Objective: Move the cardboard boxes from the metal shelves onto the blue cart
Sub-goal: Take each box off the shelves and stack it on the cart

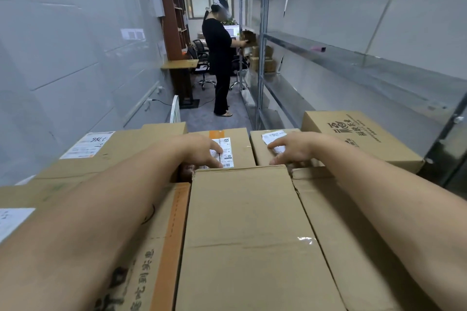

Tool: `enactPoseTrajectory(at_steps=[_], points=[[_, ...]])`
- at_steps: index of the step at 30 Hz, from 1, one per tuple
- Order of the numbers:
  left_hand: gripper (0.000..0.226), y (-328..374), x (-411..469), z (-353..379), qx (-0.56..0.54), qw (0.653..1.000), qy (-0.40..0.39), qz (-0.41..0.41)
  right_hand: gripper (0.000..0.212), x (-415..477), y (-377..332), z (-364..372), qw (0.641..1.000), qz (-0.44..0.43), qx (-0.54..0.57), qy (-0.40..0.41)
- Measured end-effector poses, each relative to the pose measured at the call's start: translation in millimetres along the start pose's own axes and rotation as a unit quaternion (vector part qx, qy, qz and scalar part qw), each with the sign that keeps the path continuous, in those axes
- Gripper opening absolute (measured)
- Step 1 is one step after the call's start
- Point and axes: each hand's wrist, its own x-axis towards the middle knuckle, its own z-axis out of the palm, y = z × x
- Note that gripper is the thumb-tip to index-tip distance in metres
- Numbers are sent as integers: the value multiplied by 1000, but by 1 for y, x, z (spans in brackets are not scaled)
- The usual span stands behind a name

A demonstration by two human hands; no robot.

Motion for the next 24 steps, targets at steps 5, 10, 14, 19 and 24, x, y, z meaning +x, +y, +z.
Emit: enactPoseTrajectory(at_steps=[5, 10, 14, 19, 24], points=[[58, 6, -5, -4, 10, 1000, -9, -5, 70, -4, -1, 1, 1000, 1, 7, 5], [57, 5, -6, -3, -16, 1000, 10, -7, 68, -10, -1, 7, 997, 6, 53, 54], [54, 6, -5, -4, -94, 993, 77, 5, 60, -16, 6, 4, 983, 2, 103, 150], [57, 30, -10, -16, -195, 970, 135, 61, 62, -37, 24, -15, 969, 21, 138, 205], [58, 63, -15, -23, -353, 919, 133, 113, 54, -64, 47, -11, 945, 57, 202, 251]])
